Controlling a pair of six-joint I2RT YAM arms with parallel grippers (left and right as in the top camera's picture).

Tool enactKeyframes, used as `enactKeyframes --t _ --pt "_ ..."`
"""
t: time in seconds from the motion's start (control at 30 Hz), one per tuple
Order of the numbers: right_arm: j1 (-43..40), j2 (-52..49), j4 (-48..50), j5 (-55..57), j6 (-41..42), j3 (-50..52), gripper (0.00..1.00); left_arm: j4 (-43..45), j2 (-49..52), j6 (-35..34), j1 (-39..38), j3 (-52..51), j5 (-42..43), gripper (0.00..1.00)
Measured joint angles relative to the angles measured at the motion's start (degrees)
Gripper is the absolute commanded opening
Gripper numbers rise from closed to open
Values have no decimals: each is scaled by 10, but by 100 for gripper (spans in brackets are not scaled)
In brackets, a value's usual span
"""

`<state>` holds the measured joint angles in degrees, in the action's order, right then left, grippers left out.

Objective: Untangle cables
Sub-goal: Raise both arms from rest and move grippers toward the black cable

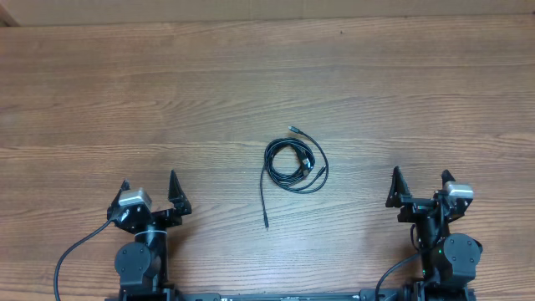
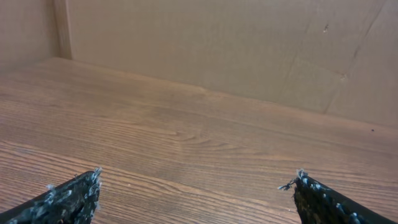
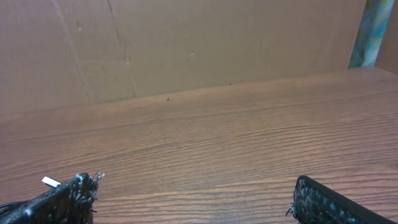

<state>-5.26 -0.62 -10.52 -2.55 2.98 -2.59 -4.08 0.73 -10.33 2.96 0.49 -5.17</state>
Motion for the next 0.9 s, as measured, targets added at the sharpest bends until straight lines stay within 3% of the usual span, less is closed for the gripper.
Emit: enactKeyframes --t 0.23,0.9 --pt "-3 0 11 -171 111 0 100 0 0 0 0 0 0 100" --pt "-3 0 11 -223 146 0 100 0 0 0 0 0 0 100"
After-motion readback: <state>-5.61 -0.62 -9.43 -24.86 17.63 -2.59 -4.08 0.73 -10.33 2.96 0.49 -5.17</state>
